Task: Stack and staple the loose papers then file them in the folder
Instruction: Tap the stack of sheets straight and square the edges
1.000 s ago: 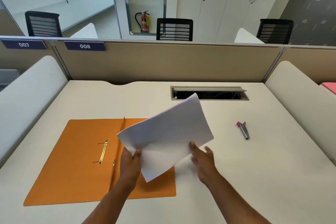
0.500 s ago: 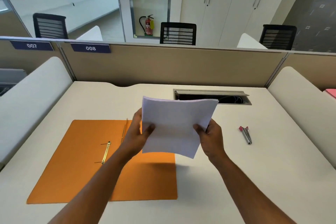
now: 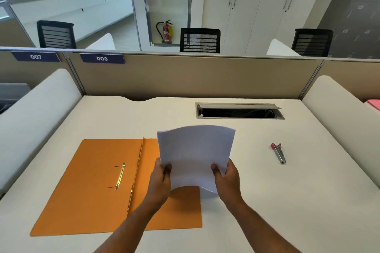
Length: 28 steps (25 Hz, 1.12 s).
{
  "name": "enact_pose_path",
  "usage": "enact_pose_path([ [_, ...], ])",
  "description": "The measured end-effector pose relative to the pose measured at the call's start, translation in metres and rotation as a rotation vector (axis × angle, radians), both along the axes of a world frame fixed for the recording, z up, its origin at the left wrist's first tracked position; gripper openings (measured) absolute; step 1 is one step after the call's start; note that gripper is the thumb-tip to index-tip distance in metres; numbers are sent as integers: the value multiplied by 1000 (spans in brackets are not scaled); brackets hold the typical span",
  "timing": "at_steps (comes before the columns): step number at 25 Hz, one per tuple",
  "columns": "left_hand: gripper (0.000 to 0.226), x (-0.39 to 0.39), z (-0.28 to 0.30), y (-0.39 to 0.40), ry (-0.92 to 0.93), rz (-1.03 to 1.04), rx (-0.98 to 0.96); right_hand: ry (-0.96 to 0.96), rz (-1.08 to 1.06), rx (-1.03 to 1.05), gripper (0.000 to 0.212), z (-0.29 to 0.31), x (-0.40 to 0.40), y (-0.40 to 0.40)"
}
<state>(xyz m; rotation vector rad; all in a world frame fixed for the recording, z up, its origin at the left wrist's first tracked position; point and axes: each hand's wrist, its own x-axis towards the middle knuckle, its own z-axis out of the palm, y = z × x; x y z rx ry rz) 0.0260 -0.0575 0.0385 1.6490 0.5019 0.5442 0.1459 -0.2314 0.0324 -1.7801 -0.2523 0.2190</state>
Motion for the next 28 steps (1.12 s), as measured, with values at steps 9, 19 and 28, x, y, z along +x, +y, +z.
enact_pose_path([
  [9,36,-2,-5,-4,43,-27,6,19,8,-35,26,-21,5,-7],
  [19,29,23,-8,9,300,60,165,113,125,-179,7,-12,37,-23],
  [28,37,32,-52,19,591,-13,4,19,-195,-549,14,-14,142,-67],
])
